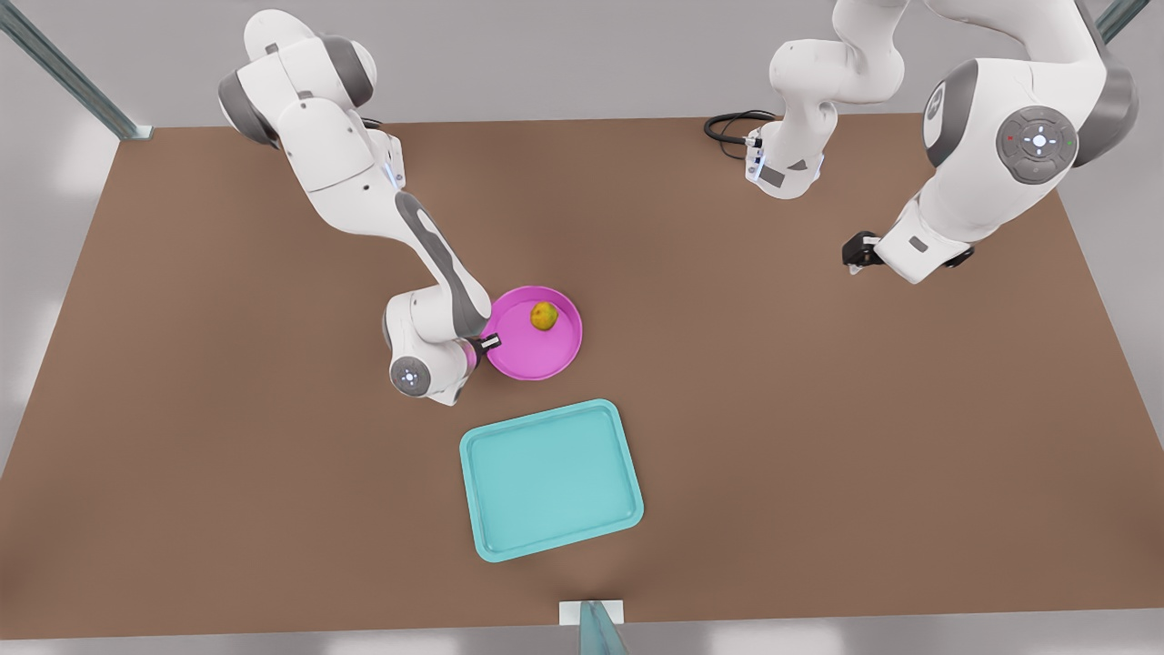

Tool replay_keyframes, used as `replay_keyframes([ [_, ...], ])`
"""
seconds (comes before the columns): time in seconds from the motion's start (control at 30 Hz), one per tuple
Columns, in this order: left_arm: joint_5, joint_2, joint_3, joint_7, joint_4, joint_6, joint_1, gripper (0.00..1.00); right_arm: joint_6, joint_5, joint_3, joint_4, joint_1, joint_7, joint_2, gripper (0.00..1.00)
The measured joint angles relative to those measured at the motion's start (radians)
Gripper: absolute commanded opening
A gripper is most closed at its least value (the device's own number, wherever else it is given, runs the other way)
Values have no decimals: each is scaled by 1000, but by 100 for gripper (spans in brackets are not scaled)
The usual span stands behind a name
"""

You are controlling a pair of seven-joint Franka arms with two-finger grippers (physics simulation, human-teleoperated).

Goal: Place the orange on the plate with the left arm and the plate on the tray with the right arm

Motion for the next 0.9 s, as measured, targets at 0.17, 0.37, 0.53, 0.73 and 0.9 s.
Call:
replay_keyframes([
  [0.17, 0, -2, 0, 3, 1, 0, 24, 100, -5, 3, 1, 4, 0, -5, 1, 21],
  [0.37, 0, -5, 0, 6, 0, -3, 68, 100, -18, 4, 1, 12, -2, -15, -14, 21],
  [0.53, 0, -7, 1, 8, 0, -5, 108, 100, -40, 6, 3, 55, -4, -24, -18, 21],
  [0.73, 0, -10, 2, 10, 0, -9, 152, 100, -50, 28, 2, 103, -27, -33, -12, 21],
  [0.9, 0, -8, 2, 11, 0, -12, 183, 100, -53, 64, 1, 136, -54, -41, -11, 21],
])
